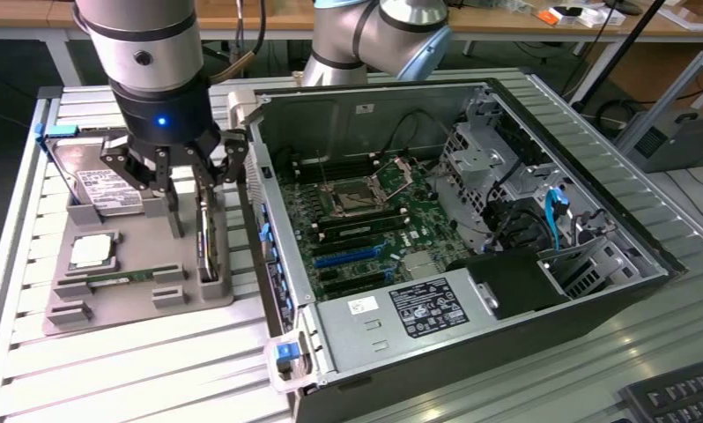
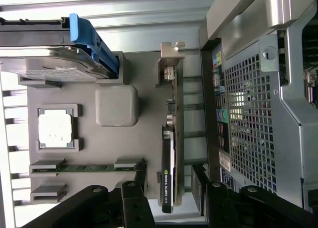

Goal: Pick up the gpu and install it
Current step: 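Pick up the gpu and move the gpu toward the slot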

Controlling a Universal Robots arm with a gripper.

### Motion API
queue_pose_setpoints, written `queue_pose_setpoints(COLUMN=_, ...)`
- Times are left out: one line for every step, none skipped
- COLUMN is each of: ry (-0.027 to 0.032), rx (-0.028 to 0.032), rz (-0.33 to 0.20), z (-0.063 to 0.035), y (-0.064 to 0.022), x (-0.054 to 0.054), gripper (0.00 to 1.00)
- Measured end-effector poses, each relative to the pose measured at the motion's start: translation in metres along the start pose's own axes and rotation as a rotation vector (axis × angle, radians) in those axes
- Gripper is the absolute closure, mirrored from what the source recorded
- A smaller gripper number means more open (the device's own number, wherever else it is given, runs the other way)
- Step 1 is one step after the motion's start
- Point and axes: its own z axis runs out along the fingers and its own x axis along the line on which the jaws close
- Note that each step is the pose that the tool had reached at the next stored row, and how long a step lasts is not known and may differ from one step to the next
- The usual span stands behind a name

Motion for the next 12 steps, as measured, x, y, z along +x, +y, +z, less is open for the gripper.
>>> queue_pose_setpoints(ry=0.0001, rx=0.0000, rz=0.000, z=0.0001, y=0.0000, x=0.0000, gripper=0.52)
queue_pose_setpoints(ry=0.0000, rx=0.0000, rz=0.000, z=0.0003, y=0.0000, x=0.0000, gripper=0.52)
queue_pose_setpoints(ry=0.0000, rx=0.0000, rz=0.000, z=0.0007, y=0.0000, x=0.0000, gripper=0.52)
queue_pose_setpoints(ry=-0.0001, rx=-0.0001, rz=0.000, z=0.0012, y=0.0000, x=0.0000, gripper=0.52)
queue_pose_setpoints(ry=0.0000, rx=0.0000, rz=0.000, z=0.0015, y=-0.0001, x=0.0000, gripper=0.52)
queue_pose_setpoints(ry=0.0000, rx=0.0000, rz=0.000, z=0.0018, y=-0.0001, x=0.0000, gripper=0.52)
queue_pose_setpoints(ry=-0.0001, rx=-0.0001, rz=0.000, z=0.0025, y=-0.0001, x=0.0001, gripper=0.52)
queue_pose_setpoints(ry=-0.0001, rx=0.0000, rz=0.000, z=0.0029, y=-0.0001, x=0.0001, gripper=0.52)
queue_pose_setpoints(ry=0.0000, rx=0.0000, rz=0.000, z=0.0032, y=-0.0001, x=0.0001, gripper=0.52)
queue_pose_setpoints(ry=0.0000, rx=-0.0001, rz=0.000, z=0.0038, y=-0.0001, x=0.0001, gripper=0.52)
queue_pose_setpoints(ry=0.0000, rx=0.0000, rz=0.000, z=0.0043, y=-0.0002, x=0.0001, gripper=0.52)
queue_pose_setpoints(ry=0.0000, rx=0.0001, rz=0.000, z=0.0046, y=-0.0002, x=0.0001, gripper=0.52)
